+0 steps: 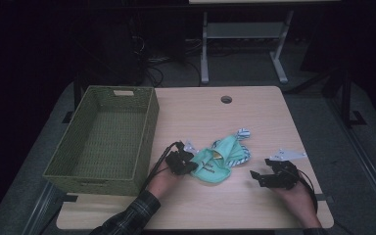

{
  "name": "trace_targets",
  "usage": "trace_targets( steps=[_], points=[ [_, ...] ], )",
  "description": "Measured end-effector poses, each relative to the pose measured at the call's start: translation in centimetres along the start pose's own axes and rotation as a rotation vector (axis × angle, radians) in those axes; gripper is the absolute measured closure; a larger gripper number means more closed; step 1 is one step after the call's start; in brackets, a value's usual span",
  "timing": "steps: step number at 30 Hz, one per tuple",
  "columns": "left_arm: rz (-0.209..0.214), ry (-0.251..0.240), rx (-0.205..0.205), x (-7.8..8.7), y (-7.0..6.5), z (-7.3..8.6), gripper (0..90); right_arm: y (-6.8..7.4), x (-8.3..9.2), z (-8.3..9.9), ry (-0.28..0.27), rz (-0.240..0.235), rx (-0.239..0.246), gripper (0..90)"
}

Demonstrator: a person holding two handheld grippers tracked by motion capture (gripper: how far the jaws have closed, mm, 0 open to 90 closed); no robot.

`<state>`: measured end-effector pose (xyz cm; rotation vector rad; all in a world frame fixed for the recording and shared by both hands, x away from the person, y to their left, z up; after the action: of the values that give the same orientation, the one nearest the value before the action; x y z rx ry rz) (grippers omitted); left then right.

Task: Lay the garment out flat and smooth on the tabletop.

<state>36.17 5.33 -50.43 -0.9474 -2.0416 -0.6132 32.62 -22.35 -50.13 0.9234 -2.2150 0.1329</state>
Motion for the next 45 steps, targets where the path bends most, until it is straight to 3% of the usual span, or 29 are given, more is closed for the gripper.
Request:
trace_targets(
  steps=[4, 9, 13, 20, 26, 28, 30, 32, 34, 37, 40, 45],
  points=[
    [0.002, -0.004, 0.008, 0.0, 0.0, 0.0, 89.6, -0.4, -0.2, -1.2, -0.004, -0.021, 0.004, 43.0],
    [0.000, 0.003, 0.007, 0.0, 0.0, 0.0, 89.7, -1.5, -0.4, -2.8, -0.024, -0.022, 0.003, 54.8],
    [0.001, 0.002, 0.013, 0.0, 0.0, 0.0, 89.7, -2.4, -0.8, -3.6, -0.030, -0.038, -0.011, 59.3],
    [0.015, 0.003, 0.021, 0.0, 0.1, 0.0, 89.7, -2.8, -2.2, -5.1, -0.035, -0.065, -0.020, 63.0],
    [0.013, 0.005, 0.022, -0.1, 0.1, -0.1, 89.7, -3.1, -3.8, -4.9, 0.006, -0.081, -0.055, 67.5],
    [0.009, 0.004, 0.024, -0.1, 0.0, -0.1, 89.7, -3.2, -4.3, -4.8, 0.018, -0.084, -0.044, 68.8],
    [0.006, 0.010, 0.019, 0.0, 0.0, -0.1, 89.7, -3.1, -4.7, -4.6, 0.036, -0.091, -0.057, 73.3],
    [0.003, 0.015, 0.015, 0.0, 0.0, -0.1, 89.7, -3.2, -5.1, -4.5, 0.050, -0.085, -0.037, 82.1],
    [0.006, 0.012, 0.017, 0.0, 0.0, -0.1, 89.7, -3.2, -5.1, -4.6, 0.048, -0.084, -0.038, 87.8],
    [0.008, 0.004, 0.026, -0.1, 0.0, -0.1, 89.8, -3.2, -4.9, -4.8, 0.035, -0.085, -0.044, 88.5],
    [0.003, 0.008, 0.015, 0.0, 0.0, -0.1, 89.7, -3.2, -4.4, -5.3, 0.026, -0.080, -0.027, 88.6],
    [0.007, 0.007, 0.032, -0.1, 0.0, -0.1, 89.8, -3.6, -3.5, -6.3, -0.004, -0.064, -0.002, 88.7]
  ],
)
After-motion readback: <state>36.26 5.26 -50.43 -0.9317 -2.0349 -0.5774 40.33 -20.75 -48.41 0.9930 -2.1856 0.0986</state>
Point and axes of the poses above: each handheld gripper's, and its own axes: x roughly backward along the jaws, z roughly out of its underside, y roughly to its left, the point moved 6 cm from there along -x, roughly forward along the jaws, and after that the axes turned 9 degrees about -z, right-handed, at the moved point
